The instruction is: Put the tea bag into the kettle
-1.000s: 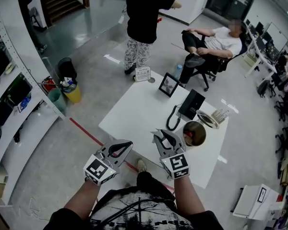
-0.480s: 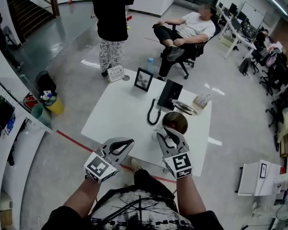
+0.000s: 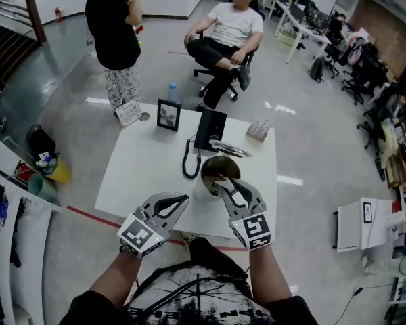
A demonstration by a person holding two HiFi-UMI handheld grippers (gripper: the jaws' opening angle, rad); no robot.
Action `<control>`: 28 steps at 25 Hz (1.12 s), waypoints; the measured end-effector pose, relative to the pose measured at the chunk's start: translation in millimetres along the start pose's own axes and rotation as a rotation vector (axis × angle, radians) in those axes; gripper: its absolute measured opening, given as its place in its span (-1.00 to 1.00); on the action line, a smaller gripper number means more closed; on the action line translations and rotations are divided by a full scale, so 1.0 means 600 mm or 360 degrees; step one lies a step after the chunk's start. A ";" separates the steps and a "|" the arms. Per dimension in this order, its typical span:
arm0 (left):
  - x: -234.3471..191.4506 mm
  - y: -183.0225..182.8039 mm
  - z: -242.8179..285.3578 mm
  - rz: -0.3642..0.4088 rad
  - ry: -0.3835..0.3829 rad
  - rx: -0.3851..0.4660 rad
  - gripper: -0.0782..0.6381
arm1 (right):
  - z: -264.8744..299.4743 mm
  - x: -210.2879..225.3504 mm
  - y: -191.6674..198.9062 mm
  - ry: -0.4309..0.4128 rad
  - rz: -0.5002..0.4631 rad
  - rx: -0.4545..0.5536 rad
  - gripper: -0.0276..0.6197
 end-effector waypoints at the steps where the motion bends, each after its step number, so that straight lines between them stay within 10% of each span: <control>1: 0.000 -0.001 0.008 -0.0002 0.0012 0.0004 -0.76 | -0.002 0.005 0.002 0.0009 -0.0001 -0.0008 -0.57; 28: -0.037 0.016 0.060 -0.0082 0.0030 -0.0001 -0.76 | 0.064 0.045 0.036 -0.0075 0.0080 -0.0224 -0.30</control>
Point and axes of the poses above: the fingertips, and each gripper's own axes: z forward along the fingers, x to its right, y out of its underside, the point moved 4 cm from there along -z, backward along the fingers, and after that the axes turned 11 degrees about -y, right-handed, at the moved point
